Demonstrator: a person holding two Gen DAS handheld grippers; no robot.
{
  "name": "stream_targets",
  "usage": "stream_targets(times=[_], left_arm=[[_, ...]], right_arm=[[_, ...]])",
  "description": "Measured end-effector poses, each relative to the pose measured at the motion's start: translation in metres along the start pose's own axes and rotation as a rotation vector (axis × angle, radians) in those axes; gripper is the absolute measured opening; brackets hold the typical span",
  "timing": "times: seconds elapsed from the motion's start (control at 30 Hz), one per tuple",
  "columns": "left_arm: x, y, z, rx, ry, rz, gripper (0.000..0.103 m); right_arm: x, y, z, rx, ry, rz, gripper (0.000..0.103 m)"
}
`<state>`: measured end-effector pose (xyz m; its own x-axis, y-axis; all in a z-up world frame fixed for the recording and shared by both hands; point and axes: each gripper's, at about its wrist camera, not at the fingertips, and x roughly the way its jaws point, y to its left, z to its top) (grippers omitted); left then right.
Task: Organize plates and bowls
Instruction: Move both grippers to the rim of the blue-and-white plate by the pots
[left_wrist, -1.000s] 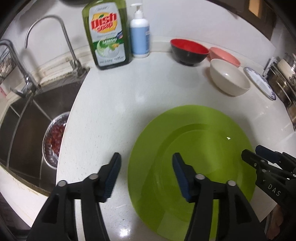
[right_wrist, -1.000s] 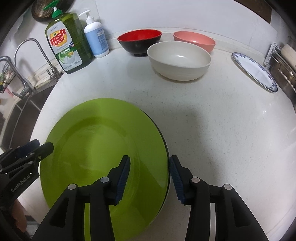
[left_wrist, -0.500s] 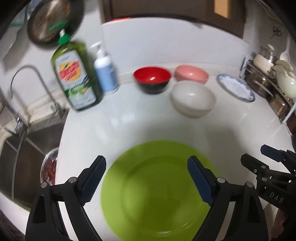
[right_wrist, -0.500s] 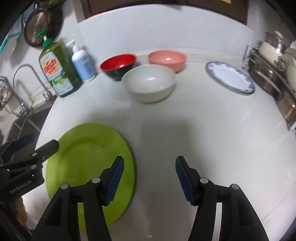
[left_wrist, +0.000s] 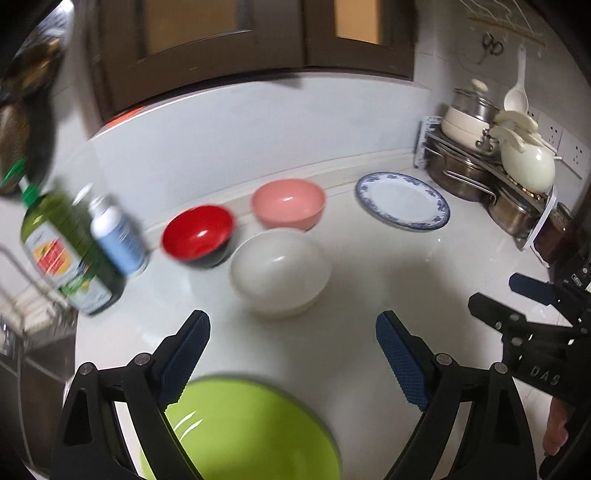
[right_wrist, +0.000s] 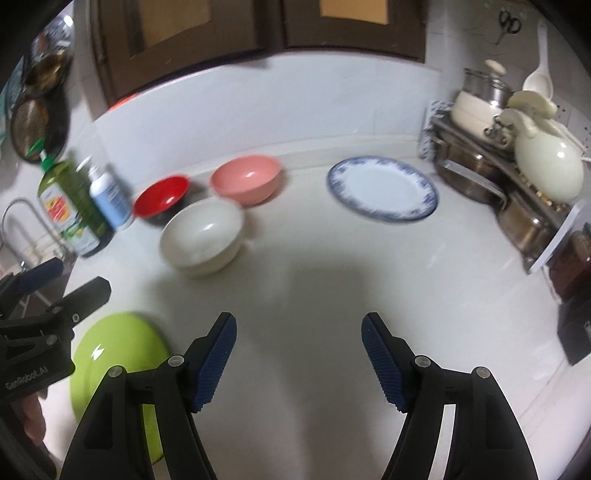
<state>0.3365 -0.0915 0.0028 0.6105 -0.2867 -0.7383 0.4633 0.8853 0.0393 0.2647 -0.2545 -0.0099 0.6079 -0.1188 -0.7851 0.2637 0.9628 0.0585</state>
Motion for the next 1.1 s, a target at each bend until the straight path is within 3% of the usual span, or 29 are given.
stream_targets(times=[0.4, 0.7, 0.9, 1.1], left_arm=[[0.047, -0.066, 0.079, 0.126, -0.009, 0.016, 0.092], [0.095, -0.092, 0.144, 0.225, -0.013, 0.003, 0.092], [0.146, -0.103, 0.166, 0.23, 0.025, -0.052, 0.092], [0.198, -0.11, 0.176, 0.211, 0.066, -0.081, 0.085]], right_arm=[[0.017, -0.078, 0.054, 0.064, -0.052, -0.094, 0.071], [0.047, -0.122, 0.108, 0.089, -0.063, -0.159, 0.071], [0.081, -0.148, 0.129, 0.135, -0.056, -0.183, 0.071], [0.128, -0.165, 0.141, 0.2, -0.021, -0.204, 0.071]])
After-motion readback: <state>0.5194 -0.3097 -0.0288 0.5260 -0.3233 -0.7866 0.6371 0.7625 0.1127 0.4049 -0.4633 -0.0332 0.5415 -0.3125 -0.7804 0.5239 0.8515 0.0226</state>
